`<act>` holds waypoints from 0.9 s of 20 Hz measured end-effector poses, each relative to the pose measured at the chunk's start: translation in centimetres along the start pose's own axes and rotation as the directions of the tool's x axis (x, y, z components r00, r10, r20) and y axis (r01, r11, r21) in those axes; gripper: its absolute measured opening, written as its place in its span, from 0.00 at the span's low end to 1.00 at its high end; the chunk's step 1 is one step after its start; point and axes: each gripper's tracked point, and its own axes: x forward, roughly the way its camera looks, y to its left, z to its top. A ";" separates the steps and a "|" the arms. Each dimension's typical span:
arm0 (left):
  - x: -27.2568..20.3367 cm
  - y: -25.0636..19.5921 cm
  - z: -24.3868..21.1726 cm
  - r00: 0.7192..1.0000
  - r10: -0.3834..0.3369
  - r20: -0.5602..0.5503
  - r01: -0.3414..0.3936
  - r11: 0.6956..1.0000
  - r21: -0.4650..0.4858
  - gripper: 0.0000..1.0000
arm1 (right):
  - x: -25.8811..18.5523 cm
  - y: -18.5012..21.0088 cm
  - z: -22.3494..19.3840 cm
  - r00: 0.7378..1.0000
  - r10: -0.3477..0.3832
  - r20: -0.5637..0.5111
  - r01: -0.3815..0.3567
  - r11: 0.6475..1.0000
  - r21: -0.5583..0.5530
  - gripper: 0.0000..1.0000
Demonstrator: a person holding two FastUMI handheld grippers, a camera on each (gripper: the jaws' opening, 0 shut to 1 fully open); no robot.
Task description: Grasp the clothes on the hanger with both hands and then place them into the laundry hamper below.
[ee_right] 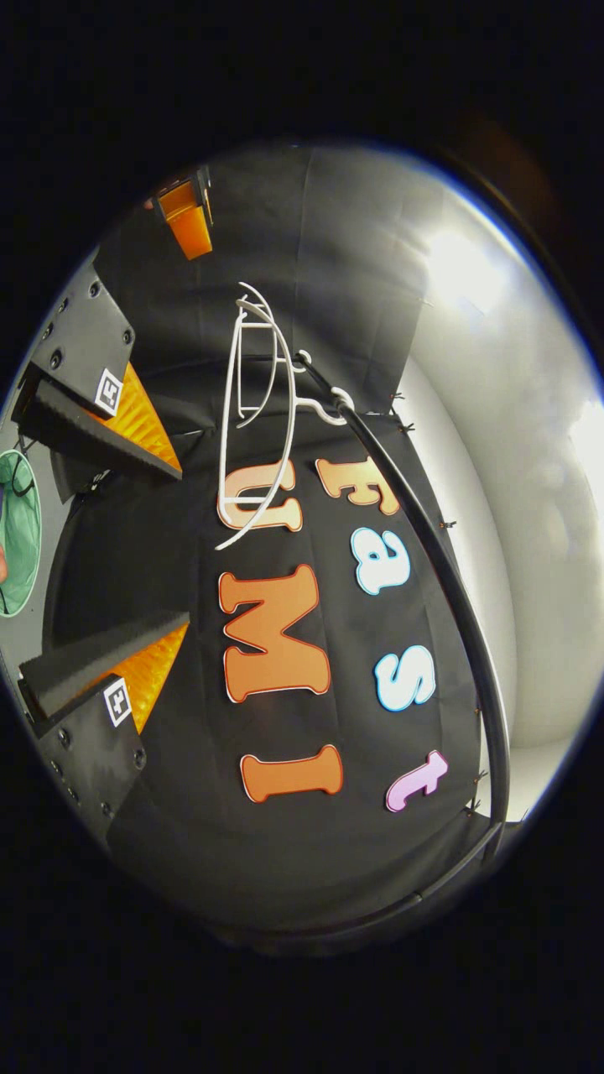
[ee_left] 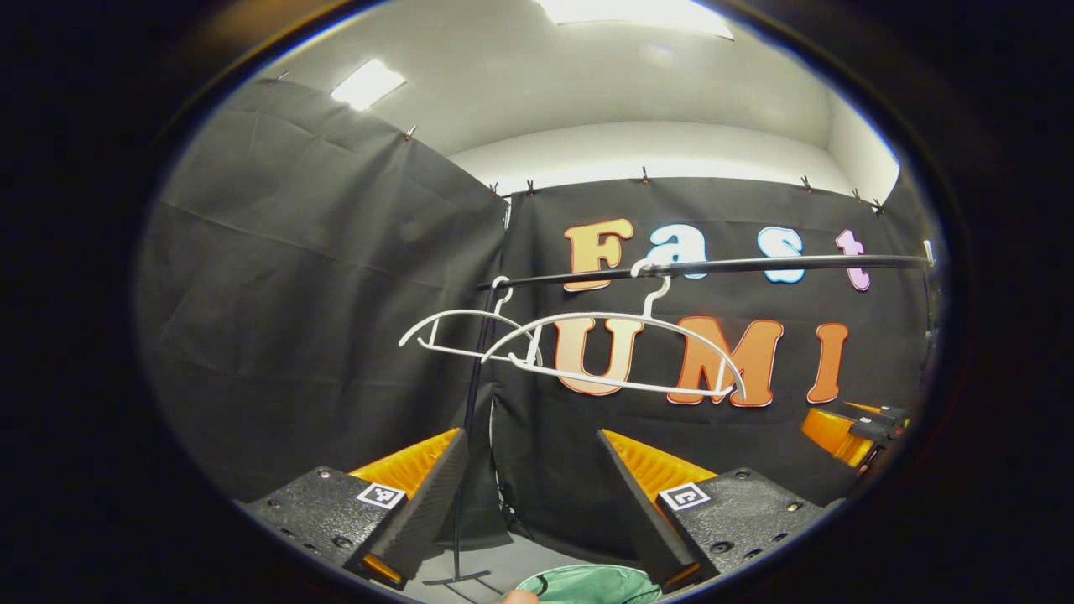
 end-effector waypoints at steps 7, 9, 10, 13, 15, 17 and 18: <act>0.0 0.9 -0.3 1.000 0.008 -0.021 -0.009 1.000 -0.014 0.92 | 0.2 0.6 -0.3 1.000 0.011 -0.018 -0.011 1.000 0.003 0.98; 0.1 1.1 -0.3 1.000 0.009 -0.022 -0.009 1.000 -0.016 0.92 | 0.1 0.6 -0.3 1.000 0.010 -0.016 -0.010 1.000 -0.004 0.98; 0.2 1.2 -0.4 1.000 0.010 -0.022 -0.010 1.000 -0.018 0.92 | 0.1 0.6 -0.2 1.000 0.010 -0.013 -0.010 1.000 -0.007 0.98; 0.3 1.3 -0.7 1.000 0.014 -0.027 -0.015 1.000 -0.024 0.91 | 0.0 0.9 -0.4 1.000 0.010 -0.013 -0.011 1.000 -0.014 0.98; 0.3 1.4 -0.8 0.999 0.014 -0.029 -0.015 1.000 -0.027 0.91 | -0.1 0.9 -0.3 1.000 0.006 -0.009 -0.006 1.000 -0.014 0.98; 0.2 1.7 -0.8 1.000 0.016 -0.027 -0.017 1.000 -0.019 0.91 | -0.1 0.9 -0.4 1.000 0.002 -0.010 -0.003 1.000 -0.014 0.98; 0.2 1.9 -0.6 1.000 0.018 -0.025 -0.019 1.000 -0.017 0.92 | -0.1 0.8 -0.4 1.000 0.000 -0.011 0.000 1.000 -0.012 0.98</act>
